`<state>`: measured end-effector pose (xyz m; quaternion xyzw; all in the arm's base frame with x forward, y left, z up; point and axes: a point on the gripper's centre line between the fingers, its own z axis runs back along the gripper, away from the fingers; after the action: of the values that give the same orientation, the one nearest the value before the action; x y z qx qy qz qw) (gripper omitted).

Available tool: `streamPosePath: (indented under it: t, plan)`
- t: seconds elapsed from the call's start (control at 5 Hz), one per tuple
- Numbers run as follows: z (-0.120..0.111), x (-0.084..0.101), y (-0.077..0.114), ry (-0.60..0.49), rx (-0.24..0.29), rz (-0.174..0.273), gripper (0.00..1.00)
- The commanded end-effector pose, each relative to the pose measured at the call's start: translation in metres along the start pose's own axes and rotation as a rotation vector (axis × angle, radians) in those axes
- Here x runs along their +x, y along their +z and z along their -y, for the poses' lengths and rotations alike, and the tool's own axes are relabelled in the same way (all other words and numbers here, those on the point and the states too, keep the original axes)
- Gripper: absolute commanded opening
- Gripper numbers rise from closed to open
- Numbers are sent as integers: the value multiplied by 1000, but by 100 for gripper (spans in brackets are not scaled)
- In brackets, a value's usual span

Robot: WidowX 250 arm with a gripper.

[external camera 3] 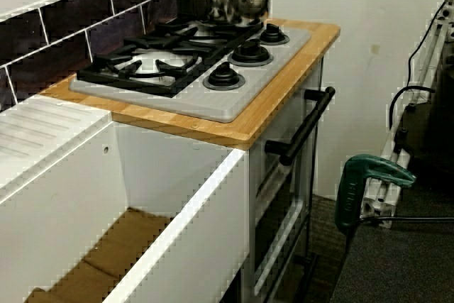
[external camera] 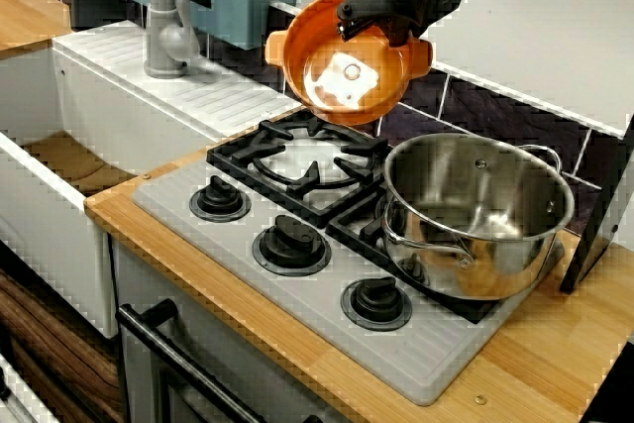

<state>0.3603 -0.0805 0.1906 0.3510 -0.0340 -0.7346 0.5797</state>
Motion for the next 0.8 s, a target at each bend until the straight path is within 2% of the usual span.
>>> streamPosePath:
  t: [0.0, 0.2, 0.6]
  plan:
    - [3, -8, 20, 53, 81, -17, 0]
    - [1, -21, 12, 83, 21, 29, 0]
    - [-5, -35, -16, 84, -98, 46, 0]
